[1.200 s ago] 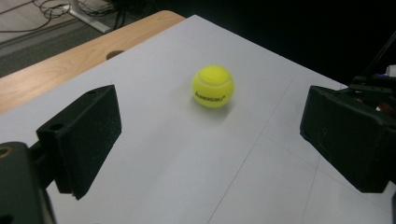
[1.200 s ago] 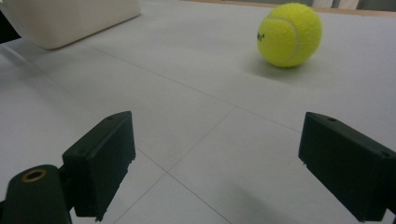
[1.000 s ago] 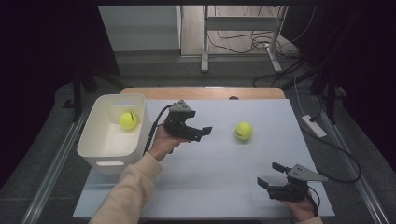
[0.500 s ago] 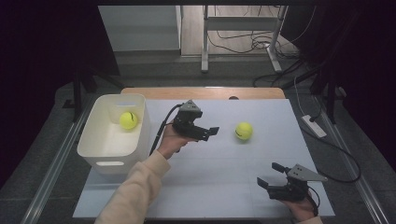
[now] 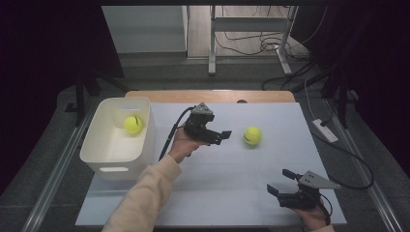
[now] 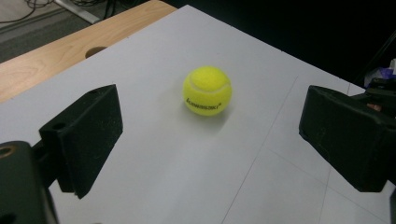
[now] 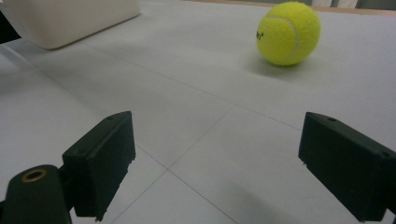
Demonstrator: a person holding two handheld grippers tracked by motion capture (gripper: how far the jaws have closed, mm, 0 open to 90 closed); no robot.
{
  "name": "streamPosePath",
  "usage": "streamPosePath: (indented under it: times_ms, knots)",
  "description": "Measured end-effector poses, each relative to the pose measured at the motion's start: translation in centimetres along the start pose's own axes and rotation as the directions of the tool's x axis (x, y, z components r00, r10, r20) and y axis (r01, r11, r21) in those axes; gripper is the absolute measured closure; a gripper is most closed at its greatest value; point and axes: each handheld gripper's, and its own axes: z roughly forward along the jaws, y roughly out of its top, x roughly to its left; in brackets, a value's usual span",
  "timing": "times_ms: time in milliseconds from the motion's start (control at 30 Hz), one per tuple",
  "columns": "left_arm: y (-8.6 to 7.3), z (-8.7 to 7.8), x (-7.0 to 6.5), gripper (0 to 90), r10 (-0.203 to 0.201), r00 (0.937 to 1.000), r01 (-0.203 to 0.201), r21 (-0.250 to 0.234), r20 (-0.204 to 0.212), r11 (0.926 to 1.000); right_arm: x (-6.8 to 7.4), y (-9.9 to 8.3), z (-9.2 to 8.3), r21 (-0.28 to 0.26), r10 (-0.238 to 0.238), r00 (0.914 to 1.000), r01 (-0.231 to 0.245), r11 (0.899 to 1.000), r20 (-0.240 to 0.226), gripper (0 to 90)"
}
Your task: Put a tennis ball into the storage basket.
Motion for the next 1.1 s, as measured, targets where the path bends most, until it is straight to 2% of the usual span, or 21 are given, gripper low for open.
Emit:
streamPosePath:
  times_ms: [600,933,1100]
  knots:
    - [1.0,3.4,-0.5,7.2,0.009,0.9999,-0.009,0.032,0.010,0.9995,0.1,0.1,-0.1,-0.006,0.004,1.0000,-0.004,1.000,-0.004,10.5]
    - [1.3,5.9,-0.7,7.3,0.000,0.9997,-0.001,0.054,0.024,0.9985,0.1,0.0,-0.1,-0.007,0.004,1.0000,-0.004,1.000,-0.003,10.5]
    - [1.4,6.6,-0.8,7.3,-0.001,0.9996,0.000,0.059,0.030,0.9983,0.0,0.0,-0.1,-0.003,0.007,1.0000,-0.007,1.000,-0.002,10.5]
